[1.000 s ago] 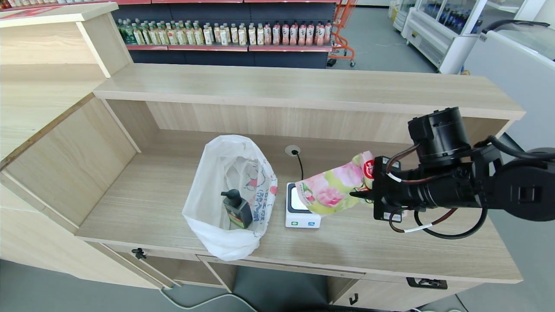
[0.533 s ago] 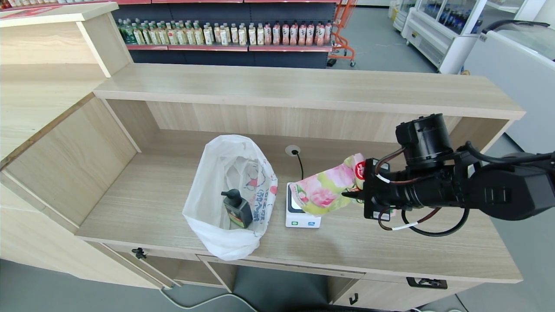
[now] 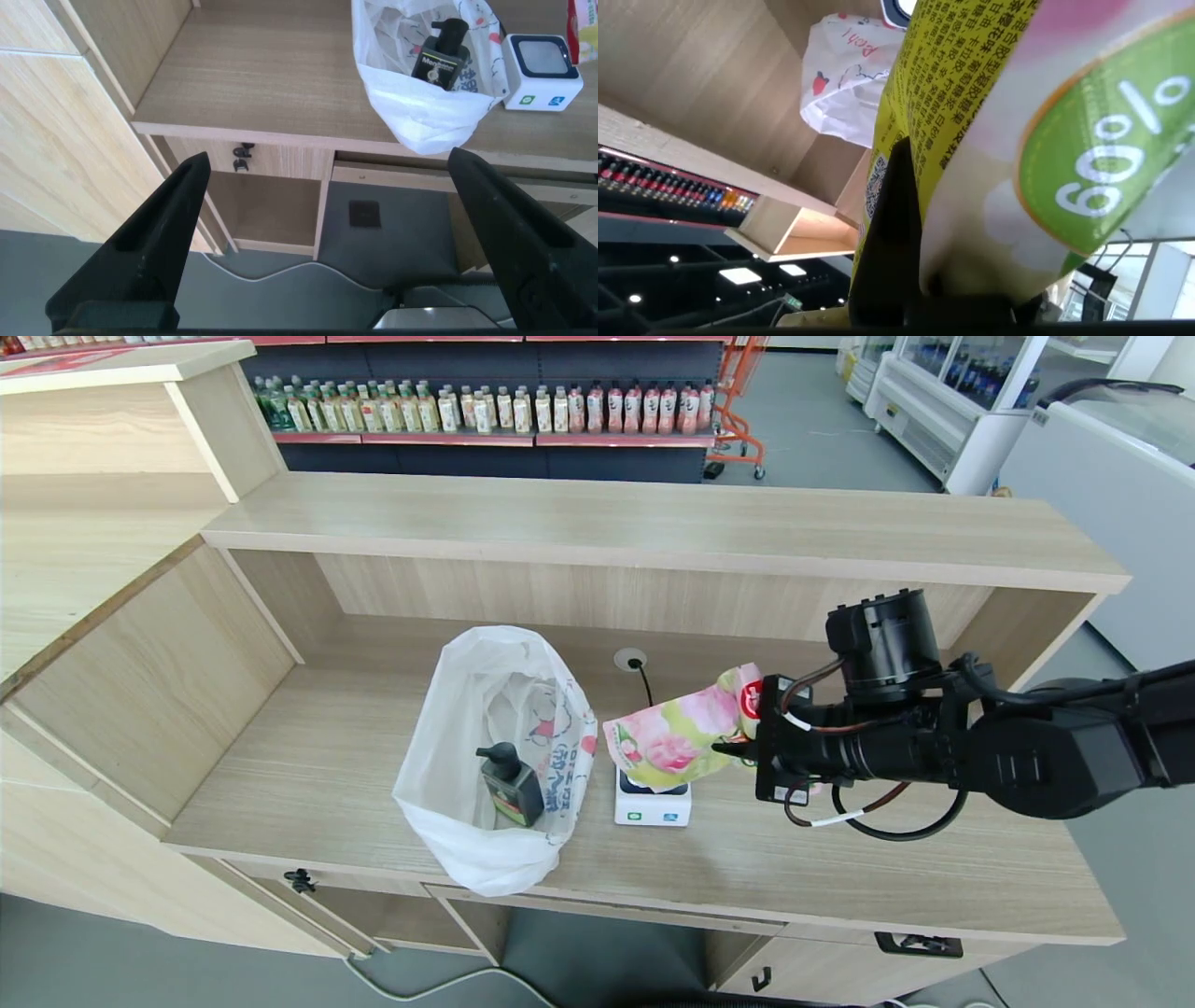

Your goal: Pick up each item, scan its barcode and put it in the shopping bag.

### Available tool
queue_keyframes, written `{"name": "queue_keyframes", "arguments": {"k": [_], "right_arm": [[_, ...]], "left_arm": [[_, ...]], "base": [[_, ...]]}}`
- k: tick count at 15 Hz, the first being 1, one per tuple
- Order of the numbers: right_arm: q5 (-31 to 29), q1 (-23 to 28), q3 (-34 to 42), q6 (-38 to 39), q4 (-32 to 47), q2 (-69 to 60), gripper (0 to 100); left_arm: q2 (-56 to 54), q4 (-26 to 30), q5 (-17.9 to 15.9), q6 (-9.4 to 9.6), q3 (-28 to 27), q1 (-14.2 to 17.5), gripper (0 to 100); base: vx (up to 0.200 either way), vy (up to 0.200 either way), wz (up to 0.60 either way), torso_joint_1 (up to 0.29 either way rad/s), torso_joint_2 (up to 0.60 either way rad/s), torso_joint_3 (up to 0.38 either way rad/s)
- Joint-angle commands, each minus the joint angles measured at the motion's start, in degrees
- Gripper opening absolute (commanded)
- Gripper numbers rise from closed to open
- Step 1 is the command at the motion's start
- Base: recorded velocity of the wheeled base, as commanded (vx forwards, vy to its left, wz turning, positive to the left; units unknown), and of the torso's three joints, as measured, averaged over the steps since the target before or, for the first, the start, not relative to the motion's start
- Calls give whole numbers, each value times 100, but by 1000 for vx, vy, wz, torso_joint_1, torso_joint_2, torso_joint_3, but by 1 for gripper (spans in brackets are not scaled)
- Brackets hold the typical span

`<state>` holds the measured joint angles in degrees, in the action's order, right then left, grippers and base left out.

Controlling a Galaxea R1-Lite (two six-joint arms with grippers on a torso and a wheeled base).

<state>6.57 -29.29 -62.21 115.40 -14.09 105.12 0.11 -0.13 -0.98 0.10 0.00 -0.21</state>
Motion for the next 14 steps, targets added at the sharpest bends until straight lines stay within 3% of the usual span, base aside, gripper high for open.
{"name": "queue_keyframes", "arguments": {"k": [1, 14], "right_arm": [[2, -76, -28, 44, -67, 158, 0], [2, -173, -116, 44, -445, 580, 0]], "left_arm": [[-2, -4, 1, -1, 0, 3, 100], [-2, -4, 1, -1, 0, 3, 100]], "base": [[0, 0, 0, 0, 0, 0], [0, 0, 0, 0, 0, 0]]}}
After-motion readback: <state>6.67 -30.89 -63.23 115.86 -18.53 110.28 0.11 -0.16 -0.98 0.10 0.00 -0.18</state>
